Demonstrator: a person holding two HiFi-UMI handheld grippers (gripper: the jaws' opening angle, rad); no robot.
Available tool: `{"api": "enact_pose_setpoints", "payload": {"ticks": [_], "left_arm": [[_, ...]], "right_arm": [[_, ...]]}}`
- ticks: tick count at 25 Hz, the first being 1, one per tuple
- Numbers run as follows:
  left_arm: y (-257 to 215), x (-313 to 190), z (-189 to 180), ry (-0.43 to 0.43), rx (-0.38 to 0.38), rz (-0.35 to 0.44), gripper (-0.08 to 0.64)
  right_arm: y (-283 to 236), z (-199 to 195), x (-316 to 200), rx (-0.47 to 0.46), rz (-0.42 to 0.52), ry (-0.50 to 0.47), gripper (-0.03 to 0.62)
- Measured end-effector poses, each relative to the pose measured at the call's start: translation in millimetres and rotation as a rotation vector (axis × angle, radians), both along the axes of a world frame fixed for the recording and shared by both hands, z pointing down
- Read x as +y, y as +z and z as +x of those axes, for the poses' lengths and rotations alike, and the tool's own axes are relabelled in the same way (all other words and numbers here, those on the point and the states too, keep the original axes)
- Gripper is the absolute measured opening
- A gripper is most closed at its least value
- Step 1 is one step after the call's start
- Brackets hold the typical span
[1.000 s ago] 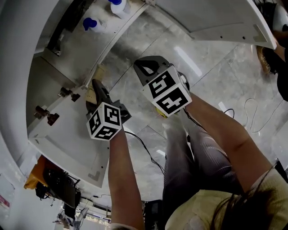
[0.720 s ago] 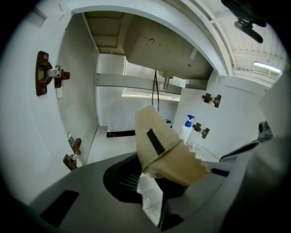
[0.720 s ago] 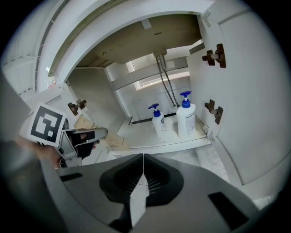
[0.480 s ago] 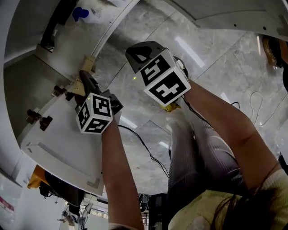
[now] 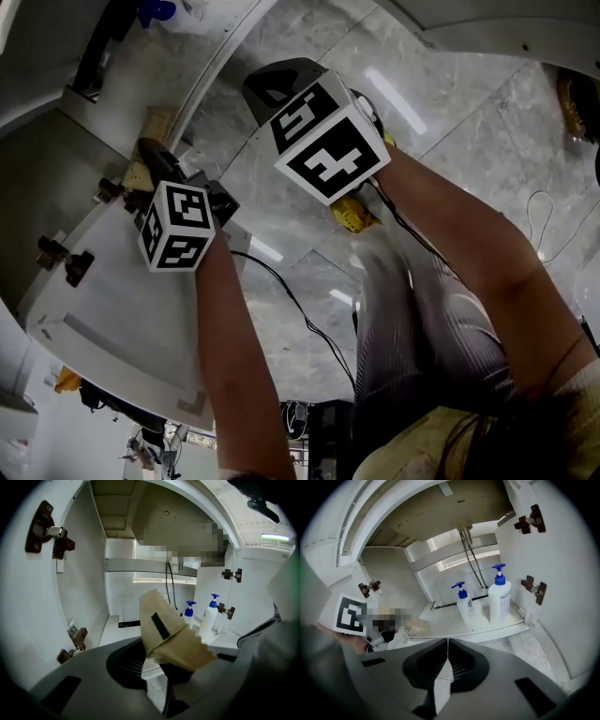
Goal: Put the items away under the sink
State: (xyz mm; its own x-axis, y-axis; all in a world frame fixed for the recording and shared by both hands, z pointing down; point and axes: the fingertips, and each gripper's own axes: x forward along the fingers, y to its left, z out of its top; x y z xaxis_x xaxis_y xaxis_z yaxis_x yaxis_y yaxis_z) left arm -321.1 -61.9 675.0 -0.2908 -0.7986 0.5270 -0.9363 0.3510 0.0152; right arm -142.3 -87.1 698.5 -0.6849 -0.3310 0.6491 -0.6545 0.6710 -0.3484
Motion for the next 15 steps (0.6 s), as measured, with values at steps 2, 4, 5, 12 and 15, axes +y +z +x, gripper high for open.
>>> {"api": "enact_pose_setpoints", "payload": {"ticks": [2,4,5,12,15], "left_arm": [[0.5,-1.8,-5.3,0.005,-0.03,0.005,0.072],[0.6,-5.0,-9.7,0.014,-0.056,0.01,0.072],[0.4,-7.2,-11.8,0.018,-0.069,0.014,0.073],[7.7,-21.0,-27.0,0.034,-0.181,-0.005,0.073],[10.3,-29.0,-31.0,0.059,-0.255,-0.032,0.073]], "right_arm": [[3.6,-5.3,0.6,-0.013,-0.012,0.004,0.026],[6.8,-11.6,2.1,-0.022,-0.017,-0.001,0.026],[8.5,-14.7,2.7,-0.025,-0.018,-0.005,0.026],[17.5,-34.1,2.6,-0.055,-0.026,-0.017,0.026],[19.8,-38.4,2.8,-0.066,-0.036,-0.012,0.026]]}}
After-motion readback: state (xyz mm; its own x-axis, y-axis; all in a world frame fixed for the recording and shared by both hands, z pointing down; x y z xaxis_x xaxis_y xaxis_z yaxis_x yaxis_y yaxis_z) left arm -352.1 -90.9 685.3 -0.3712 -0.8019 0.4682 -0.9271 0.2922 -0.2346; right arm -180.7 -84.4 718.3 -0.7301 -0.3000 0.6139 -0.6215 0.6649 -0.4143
